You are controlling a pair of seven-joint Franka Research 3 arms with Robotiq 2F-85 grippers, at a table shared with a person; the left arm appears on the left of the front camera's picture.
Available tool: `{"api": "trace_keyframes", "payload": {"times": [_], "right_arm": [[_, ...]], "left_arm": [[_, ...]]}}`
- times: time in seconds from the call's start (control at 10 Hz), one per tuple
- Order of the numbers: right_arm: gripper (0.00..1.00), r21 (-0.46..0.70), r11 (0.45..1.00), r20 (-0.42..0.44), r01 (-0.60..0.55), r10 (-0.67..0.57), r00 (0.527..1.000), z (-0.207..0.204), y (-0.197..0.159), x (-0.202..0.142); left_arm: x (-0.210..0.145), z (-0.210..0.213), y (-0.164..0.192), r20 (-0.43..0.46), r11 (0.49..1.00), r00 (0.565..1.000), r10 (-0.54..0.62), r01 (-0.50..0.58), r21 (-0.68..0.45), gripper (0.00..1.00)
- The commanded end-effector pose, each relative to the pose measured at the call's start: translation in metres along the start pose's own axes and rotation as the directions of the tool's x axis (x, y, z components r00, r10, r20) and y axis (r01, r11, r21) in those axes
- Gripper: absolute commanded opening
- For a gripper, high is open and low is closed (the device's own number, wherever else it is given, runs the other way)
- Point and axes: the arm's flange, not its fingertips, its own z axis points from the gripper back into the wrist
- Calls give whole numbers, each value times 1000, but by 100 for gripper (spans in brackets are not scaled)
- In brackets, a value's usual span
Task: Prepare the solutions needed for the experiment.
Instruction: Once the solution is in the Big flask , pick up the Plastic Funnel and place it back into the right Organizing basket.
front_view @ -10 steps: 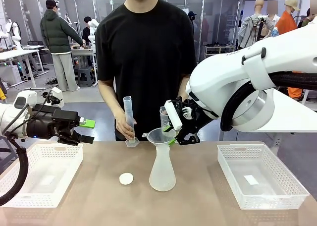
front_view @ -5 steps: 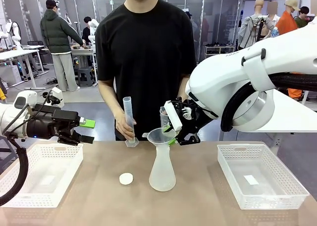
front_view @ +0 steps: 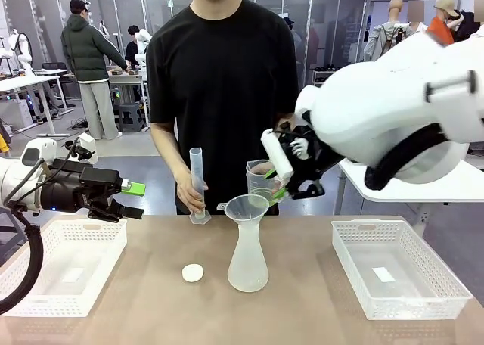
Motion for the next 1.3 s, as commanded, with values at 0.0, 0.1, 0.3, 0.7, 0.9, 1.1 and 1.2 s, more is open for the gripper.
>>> {"api": "trace_keyframes", "payload": {"times": [0.0, 0.1, 0.3, 0.7, 0.9, 1.1, 1.2], "right_arm": [[44, 8, 997, -117, 76, -75, 990, 30, 9, -20], [44, 22, 989, -180, 147, -141, 973, 49, 13, -40], [44, 62, 960, -242, 273, -251, 937, 69, 30, -68], [44, 62, 955, -259, 291, -267, 928, 77, 41, -91], [44, 62, 955, -259, 291, -267, 928, 77, 41, -91], [44, 62, 955, -259, 291, -267, 928, 77, 41, -91], [44, 69, 952, -256, 297, -271, 928, 78, 43, -88]], "left_arm": [[2, -2, -2, 17, 1000, 1000, 13, -13, -21, 100], [2, -2, -2, 17, 1000, 1000, 13, -13, -21, 100], [2, -2, -2, 17, 1000, 1000, 13, -13, -21, 100], [2, -2, -2, 17, 1000, 1000, 13, -13, -21, 100], [2, -2, -2, 17, 1000, 1000, 13, -13, -21, 100], [2, -2, -2, 17, 1000, 1000, 13, -13, -21, 100], [2, -2, -2, 17, 1000, 1000, 13, -13, -21, 100]]}}
